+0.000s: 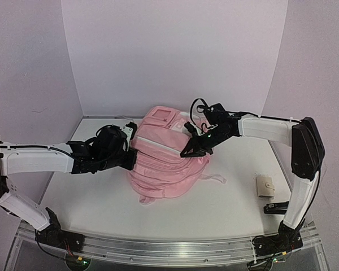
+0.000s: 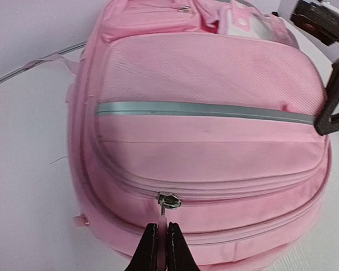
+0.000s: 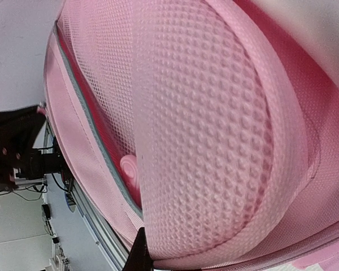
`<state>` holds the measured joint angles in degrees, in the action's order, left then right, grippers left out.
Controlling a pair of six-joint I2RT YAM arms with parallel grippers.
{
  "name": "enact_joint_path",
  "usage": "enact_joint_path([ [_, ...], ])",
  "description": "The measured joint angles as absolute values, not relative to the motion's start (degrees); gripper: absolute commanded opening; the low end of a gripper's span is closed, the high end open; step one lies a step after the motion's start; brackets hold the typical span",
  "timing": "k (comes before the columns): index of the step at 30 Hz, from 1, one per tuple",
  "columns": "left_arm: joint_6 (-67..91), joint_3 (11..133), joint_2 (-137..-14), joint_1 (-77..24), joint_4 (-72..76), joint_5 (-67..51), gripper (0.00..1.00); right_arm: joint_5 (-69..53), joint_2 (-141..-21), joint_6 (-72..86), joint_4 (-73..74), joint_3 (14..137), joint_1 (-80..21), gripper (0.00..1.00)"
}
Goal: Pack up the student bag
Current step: Unzip the student bag at the center of the board.
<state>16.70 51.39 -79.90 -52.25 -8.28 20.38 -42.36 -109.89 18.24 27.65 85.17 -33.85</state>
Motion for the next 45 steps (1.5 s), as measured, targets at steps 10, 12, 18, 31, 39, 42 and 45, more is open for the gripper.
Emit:
enact_joint_path([
  [10, 14.44, 48.88, -77.2, -48.31, -6.74, 18.24, 0.0, -37.1, -109.21, 5.77, 35.29, 87.81, -33.23, 0.0],
  [12, 13.46, 47.67, -75.92, -48.08, -5.87, 15.01, 0.0, -35.29, -109.23, 3.06, 37.5, 89.24, -33.13, 0.1],
  [18, 12.38, 46.13, -74.28, -48.04, -4.11, 4.85, 0.0, -28.48, -109.65, -4.94, 44.48, 95.79, -32.06, 0.63],
  [31, 13.99, 46.51, -79.56, -49.12, 1.17, -3.3, 0.0, -29.68, -102.1, -21.44, 46.95, 97.26, -35.07, 0.75],
  [39, 16.87, 47.66, -80.42, -48.8, 1.62, -5.58, 0.0, -22.87, -104.41, -28.97, 41.14, 95.96, -47.82, 0.66],
  [42, 18.24, 47.66, -80.42, -48.47, 1.72, -6.19, 0.0, -18.62, -106.06, -30.34, 37.55, 95.46, -48.34, 0.64],
  [45, 19.26, 47.66, -80.42, -48.2, 2.02, -6.58, 0.0, -14.37, -106.85, -31.8, 33.83, 93.17, -48.23, 0.62],
])
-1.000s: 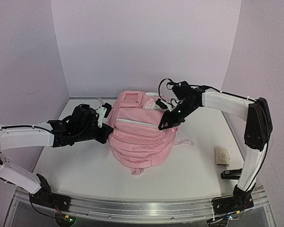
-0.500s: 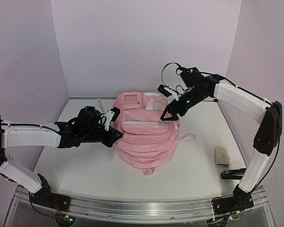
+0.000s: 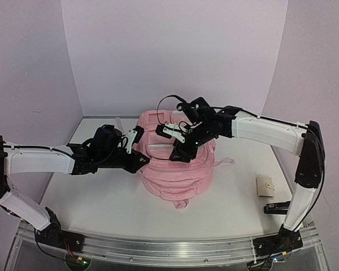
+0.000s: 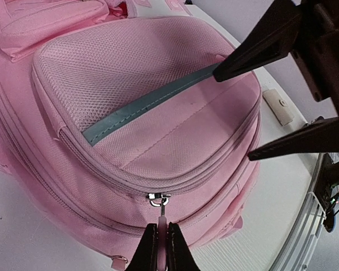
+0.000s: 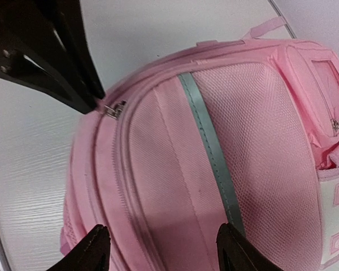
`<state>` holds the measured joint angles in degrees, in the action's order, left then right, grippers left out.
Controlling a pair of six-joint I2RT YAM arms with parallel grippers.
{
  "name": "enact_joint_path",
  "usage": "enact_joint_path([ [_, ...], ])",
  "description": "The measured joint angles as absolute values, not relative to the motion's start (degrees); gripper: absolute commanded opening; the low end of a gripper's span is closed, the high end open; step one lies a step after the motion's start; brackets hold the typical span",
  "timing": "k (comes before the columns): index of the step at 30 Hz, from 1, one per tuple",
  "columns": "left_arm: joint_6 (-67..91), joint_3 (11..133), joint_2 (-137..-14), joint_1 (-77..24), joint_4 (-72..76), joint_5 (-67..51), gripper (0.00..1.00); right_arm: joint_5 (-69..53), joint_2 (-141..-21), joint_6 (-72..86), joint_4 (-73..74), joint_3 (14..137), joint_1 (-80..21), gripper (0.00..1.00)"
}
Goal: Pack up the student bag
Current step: Unzip the student bag at the center of the board.
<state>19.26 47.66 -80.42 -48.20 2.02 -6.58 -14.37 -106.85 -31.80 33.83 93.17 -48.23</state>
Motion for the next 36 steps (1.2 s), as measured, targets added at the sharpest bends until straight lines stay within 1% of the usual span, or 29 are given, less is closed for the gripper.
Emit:
enact_joint_path([
  [3, 19.95, 47.66, -80.42, -47.93, 2.11, -7.07, 0.0, -10.56, -107.12, -33.24, 30.42, 89.97, -48.35, 0.58],
  [4, 20.14, 47.66, -80.42, -47.82, 2.11, -7.26, 0.0, -9.59, -107.17, -33.62, 29.56, 89.15, -48.57, 0.53],
  [6, 20.73, 47.66, -80.41, -47.54, 2.11, -7.46, 0.0, -8.05, -107.23, -34.32, 28.12, 88.1, -49.05, 0.39],
  [9, 21.31, 47.66, -80.4, -47.03, 2.1, -6.91, 0.0, -6.42, -107.24, -35.09, 26.24, 87.11, -49.69, 0.08],
  [10, 21.37, 47.66, -80.4, -46.82, 2.04, -6.32, 0.0, -5.93, -107.23, -35.63, 25.64, 86.87, -49.89, 0.01],
  [11, 21.39, 47.66, -80.4, -46.61, 1.98, -5.54, 0.0, -5.4, -107.22, -36.03, 24.96, 86.64, -50.0, 0.0],
  [17, 21.54, 48.06, -80.38, -44.33, 1.61, 0.68, 0.0, -4.37, -107.22, -36.42, 22.44, 85.66, -50.2, 0.0],
  [23, 21.65, 49.58, -80.78, -41.24, 1.55, 1.0, 0.0, -4.94, -107.31, -35.45, 19.11, 85.71, -50.61, 0.0],
  [27, 21.73, 52.58, -83.68, -37.59, 1.54, -0.08, 0.0, -5.88, -109.61, -32.44, 20.01, 90.18, -50.57, 0.0],
  [28, 21.77, 53.48, -84.56, -36.39, 1.58, -0.69, 0.0, -6.08, -110.62, -31.45, 20.2, 91.73, -50.57, 0.04],
  [29, 21.78, 54.17, -85.25, -35.37, 1.58, -1.07, 0.04, -6.17, -111.99, -30.31, 20.47, 93.81, -50.57, 0.12],
  [30, 21.78, 54.72, -85.79, -34.5, 1.6, -1.36, 0.09, -6.28, -113.14, -29.32, 20.7, 95.54, -50.56, 0.23],
  [32, 21.74, 55.67, -86.6, -33.23, 1.55, -1.46, 0.25, -6.82, -115.04, -27.11, 21.52, 98.49, -50.54, 0.44],
  [34, 21.43, 56.42, -87.13, -31.9, 1.33, -0.24, 0.48, -7.35, -115.61, -25.51, 24.2, 100.45, -50.49, 0.64],
  [35, 21.69, 56.7, -87.18, -31.1, 1.15, 0.21, 0.54, -7.71, -115.61, -25.33, 25.87, 101.17, -50.42, 0.7],
  [36, 21.76, 56.96, -87.18, -30.41, 0.97, 0.42, 0.62, -8.21, -115.58, -25.07, 27.62, 101.94, -50.25, 0.77],
])
